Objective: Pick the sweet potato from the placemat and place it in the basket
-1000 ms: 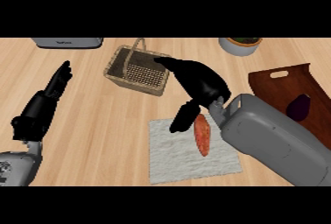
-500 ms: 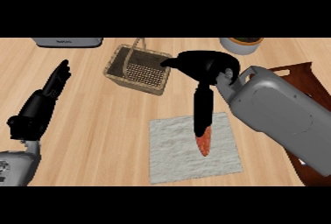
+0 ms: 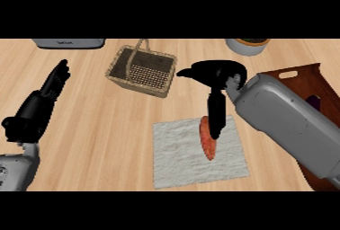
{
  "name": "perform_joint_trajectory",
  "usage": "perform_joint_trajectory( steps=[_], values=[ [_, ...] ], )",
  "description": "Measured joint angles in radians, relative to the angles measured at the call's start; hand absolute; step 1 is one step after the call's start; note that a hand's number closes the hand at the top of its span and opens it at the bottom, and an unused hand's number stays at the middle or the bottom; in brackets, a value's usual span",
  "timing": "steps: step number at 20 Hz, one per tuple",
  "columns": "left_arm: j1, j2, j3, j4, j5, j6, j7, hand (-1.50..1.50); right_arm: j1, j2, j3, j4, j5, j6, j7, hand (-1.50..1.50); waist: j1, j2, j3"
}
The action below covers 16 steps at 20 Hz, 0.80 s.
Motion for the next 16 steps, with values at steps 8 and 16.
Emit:
perform_joint_trajectory(
  steps=[8,16],
  values=[
    [0.011,-0.007,0.017,-0.025,-0.01,-0.024,0.01,0.0,0.074,0.073,0.034,0.066,0.125,0.054,-0.027,-1.5,0.003,0.001,0.0],
    [-0.006,-0.032,0.041,0.004,-0.032,-0.039,0.002,0.0,0.197,0.094,0.026,0.079,0.303,0.071,-0.114,-1.5,-0.003,0.001,0.0]
  ],
)
